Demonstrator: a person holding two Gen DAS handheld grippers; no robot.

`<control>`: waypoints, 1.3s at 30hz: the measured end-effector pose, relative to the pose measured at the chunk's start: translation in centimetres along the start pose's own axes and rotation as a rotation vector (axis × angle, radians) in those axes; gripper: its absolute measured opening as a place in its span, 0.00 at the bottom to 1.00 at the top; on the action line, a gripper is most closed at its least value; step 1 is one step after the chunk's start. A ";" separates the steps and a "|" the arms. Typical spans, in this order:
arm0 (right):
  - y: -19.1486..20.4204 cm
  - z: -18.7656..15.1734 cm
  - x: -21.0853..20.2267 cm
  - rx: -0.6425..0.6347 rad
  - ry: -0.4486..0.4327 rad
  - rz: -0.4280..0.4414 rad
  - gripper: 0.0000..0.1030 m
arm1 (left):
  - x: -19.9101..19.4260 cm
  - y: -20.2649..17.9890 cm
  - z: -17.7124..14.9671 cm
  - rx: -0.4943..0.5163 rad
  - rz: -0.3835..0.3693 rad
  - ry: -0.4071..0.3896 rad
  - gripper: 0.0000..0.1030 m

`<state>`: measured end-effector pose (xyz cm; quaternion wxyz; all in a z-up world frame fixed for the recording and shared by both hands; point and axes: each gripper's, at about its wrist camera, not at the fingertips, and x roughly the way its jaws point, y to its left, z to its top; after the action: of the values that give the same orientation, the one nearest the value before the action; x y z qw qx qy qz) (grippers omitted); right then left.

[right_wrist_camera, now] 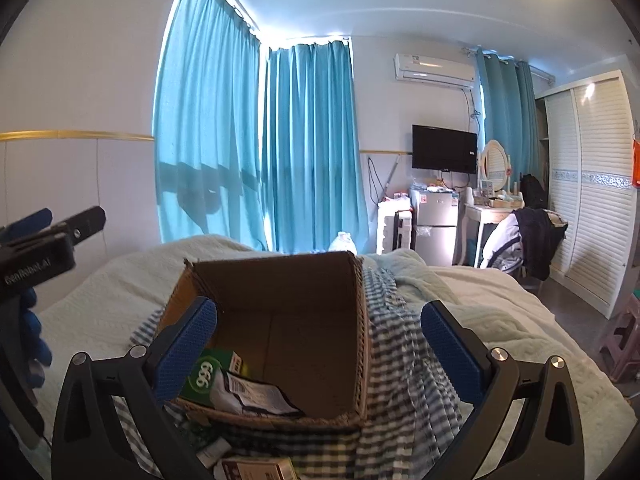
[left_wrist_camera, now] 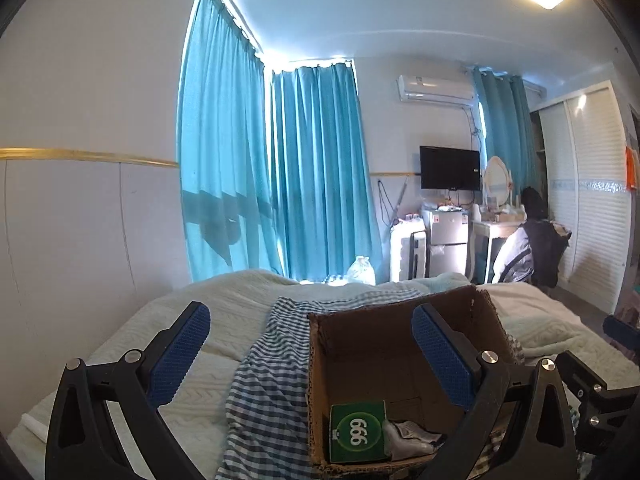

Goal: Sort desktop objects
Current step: 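Open both tools and withdraw them from the cardboard box, then grasp the clear swab jar with the left tool while the right grasps the white tape roll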

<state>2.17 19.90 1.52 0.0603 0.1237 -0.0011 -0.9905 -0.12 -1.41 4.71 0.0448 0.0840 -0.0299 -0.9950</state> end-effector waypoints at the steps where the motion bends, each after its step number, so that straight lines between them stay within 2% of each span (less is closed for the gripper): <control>1: -0.1 -0.3 -0.1 0.002 0.004 -0.001 1.00 | -0.1 -0.1 -0.3 0.011 0.010 0.001 1.00; 4: -0.2 -0.8 -0.1 0.004 0.028 -0.011 1.00 | -0.3 0.1 -1.2 -0.002 0.015 -0.005 1.00; 8: 0.1 -2.0 -0.7 -0.023 0.043 -0.030 1.00 | 0.3 0.3 -2.5 -0.010 -0.041 0.079 1.00; 13: 0.1 -4.2 -1.0 -0.056 0.102 -0.038 1.00 | -0.1 0.3 -3.7 -0.016 -0.071 0.107 1.00; 17: -1.0 -6.0 -0.8 -0.010 0.164 -0.028 1.00 | -0.3 -0.1 -5.8 0.051 -0.072 0.157 1.00; 20: -1.3 -6.6 -0.7 0.005 0.181 -0.044 0.99 | 0.0 -0.4 -8.0 0.096 -0.122 0.238 1.00; 21: -1.3 -6.7 -0.7 0.007 0.184 -0.035 0.98 | 0.1 -0.5 -8.8 0.105 -0.142 0.270 1.00; 23: -1.1 -6.9 -0.5 -0.005 0.202 -0.023 0.87 | 0.3 -0.9 -10.2 0.111 -0.180 0.328 1.00; 26: -0.3 -7.5 -0.1 -0.039 0.243 -0.021 0.76 | 0.6 -1.7 -11.6 0.129 -0.229 0.389 1.00; 30: 0.1 -8.7 0.2 -0.051 0.286 -0.011 0.75 | 0.3 -3.0 -12.6 0.175 -0.262 0.424 1.00; 31: 0.1 -9.1 0.2 -0.052 0.297 -0.009 0.72 | 0.3 -3.1 -12.8 0.175 -0.272 0.432 1.00; 35: 0.0 -10.6 0.5 -0.054 0.353 0.018 0.52 | 0.7 -3.1 -14.3 0.158 -0.317 0.510 1.00; 39: -0.1 -11.6 0.8 -0.050 0.395 0.033 0.51 | 0.4 -3.4 -15.6 0.200 -0.328 0.542 0.99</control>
<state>4.21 20.03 -9.97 0.0786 0.3143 0.0331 -0.9455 1.87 1.13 -10.90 -0.1181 0.3533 -0.1006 -0.9226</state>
